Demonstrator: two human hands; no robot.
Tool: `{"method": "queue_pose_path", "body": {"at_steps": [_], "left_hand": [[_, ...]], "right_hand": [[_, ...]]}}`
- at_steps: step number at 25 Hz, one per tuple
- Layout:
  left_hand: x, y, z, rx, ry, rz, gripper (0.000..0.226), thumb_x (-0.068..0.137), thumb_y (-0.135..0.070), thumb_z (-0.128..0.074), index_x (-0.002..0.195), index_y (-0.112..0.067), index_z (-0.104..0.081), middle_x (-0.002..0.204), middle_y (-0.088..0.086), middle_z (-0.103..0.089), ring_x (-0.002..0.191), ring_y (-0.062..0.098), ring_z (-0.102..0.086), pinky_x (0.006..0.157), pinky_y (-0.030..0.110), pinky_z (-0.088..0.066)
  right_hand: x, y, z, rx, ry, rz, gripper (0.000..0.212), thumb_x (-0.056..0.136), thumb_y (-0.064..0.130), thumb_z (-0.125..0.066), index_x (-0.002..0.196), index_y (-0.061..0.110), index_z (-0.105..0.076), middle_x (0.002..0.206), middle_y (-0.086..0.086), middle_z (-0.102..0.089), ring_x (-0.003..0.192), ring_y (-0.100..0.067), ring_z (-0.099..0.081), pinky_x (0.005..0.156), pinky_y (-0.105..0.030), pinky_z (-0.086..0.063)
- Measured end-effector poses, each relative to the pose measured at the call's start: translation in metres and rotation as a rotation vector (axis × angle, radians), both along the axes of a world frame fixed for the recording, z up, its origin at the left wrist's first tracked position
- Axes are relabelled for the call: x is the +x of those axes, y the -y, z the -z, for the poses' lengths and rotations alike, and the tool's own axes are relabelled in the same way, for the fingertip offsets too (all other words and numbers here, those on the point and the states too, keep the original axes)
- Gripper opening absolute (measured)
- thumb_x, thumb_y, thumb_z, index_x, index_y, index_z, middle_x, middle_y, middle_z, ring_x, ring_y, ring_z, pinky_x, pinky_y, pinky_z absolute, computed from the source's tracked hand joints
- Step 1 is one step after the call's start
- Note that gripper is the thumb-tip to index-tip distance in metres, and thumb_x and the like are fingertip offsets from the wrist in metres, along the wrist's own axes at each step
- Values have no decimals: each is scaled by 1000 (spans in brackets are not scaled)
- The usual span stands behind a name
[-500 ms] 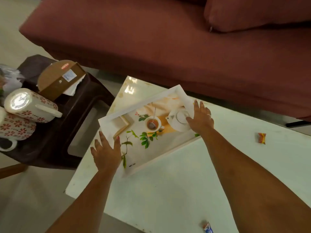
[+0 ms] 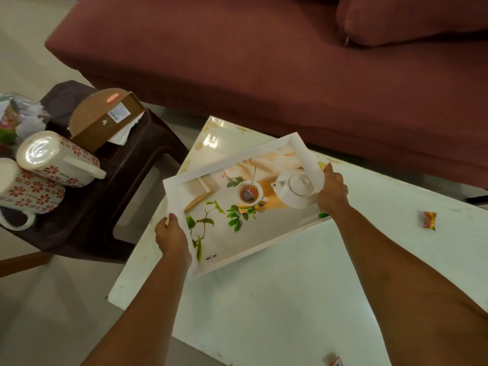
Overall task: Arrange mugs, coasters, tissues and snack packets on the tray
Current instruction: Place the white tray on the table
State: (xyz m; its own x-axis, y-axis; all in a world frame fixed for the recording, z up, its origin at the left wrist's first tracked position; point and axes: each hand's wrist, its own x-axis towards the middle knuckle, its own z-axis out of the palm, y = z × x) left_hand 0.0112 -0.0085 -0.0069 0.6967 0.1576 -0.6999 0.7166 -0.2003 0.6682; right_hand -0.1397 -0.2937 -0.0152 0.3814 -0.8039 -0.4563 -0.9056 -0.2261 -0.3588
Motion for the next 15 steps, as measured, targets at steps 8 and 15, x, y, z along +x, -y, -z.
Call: {"method": "queue_pose_path", "body": {"at_steps": [8, 15], "left_hand": [[8, 11, -29, 11, 96, 102, 41, 95, -41, -45, 127, -16, -52, 123, 13, -62, 100, 26, -63, 83, 38, -52], [-12, 29, -27, 143, 190, 340, 48, 96, -44, -41, 128, -9, -52, 130, 15, -56, 120, 32, -53, 103, 38, -42]], "right_hand": [[-82, -59, -24, 144, 192, 279, 83, 86, 4, -59, 150, 20, -9, 134, -16, -39, 124, -37, -44, 101, -52, -42], [-154, -120, -9, 151, 245, 515, 81, 79, -8, -53, 148, 14, -17, 136, -17, -46, 124, -36, -45, 98, -46, -43]]}}
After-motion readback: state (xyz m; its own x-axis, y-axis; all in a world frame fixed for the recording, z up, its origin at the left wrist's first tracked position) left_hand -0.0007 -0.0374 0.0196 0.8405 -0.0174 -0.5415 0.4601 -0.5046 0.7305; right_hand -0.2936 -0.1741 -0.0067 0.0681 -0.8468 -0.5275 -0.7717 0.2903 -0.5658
